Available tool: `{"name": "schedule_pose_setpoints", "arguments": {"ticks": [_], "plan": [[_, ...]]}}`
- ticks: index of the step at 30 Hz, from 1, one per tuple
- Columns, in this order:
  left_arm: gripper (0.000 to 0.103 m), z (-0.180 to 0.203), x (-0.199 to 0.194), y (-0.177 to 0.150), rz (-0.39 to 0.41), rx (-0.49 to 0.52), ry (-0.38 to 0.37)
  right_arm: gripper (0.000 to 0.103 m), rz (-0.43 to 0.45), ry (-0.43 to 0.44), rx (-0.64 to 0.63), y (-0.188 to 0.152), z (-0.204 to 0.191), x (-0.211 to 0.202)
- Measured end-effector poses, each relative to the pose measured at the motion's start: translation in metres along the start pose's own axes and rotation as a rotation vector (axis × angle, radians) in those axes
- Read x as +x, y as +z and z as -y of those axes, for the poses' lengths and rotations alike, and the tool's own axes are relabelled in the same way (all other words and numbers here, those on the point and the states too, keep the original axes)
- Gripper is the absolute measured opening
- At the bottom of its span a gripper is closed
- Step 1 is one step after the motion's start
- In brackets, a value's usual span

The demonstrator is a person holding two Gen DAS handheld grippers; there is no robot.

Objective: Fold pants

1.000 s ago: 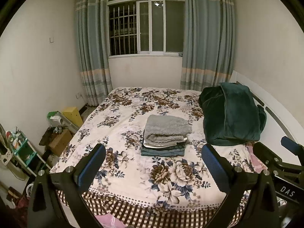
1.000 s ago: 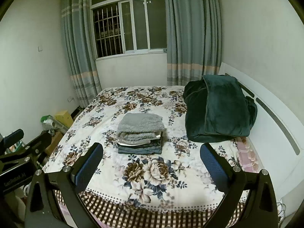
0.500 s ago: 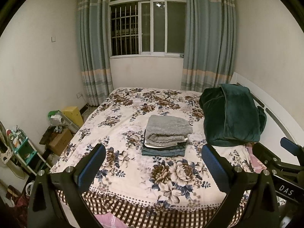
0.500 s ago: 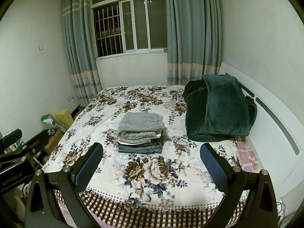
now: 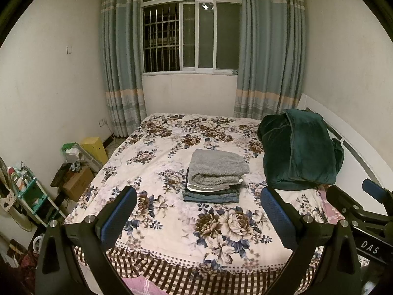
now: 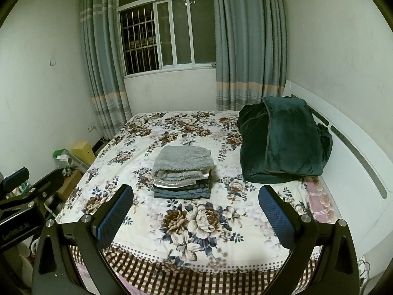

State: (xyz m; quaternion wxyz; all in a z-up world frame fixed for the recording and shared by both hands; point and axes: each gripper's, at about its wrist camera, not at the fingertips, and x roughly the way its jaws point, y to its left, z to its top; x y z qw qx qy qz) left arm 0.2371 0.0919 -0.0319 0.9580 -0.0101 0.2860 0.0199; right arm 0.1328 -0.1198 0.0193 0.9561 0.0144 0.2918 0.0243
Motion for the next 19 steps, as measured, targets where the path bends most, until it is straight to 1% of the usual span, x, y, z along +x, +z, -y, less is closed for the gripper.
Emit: {"name": "schedule_pose_setpoints", "arguments": {"ticks": [9,19], "plan": [[0.103,0.0001,-0.0031,-0.0009,0.002,-0.009,0.004,0.103,0.001,0.002,-0.003,-0.0009,0.0010,0.0009],[0.103,0.0054,-0.0066,0.0022,0.019,-0.020,0.028,0.103,0.002,0.002,-0.005,-0.0020,0.0003,0.0022]]}}
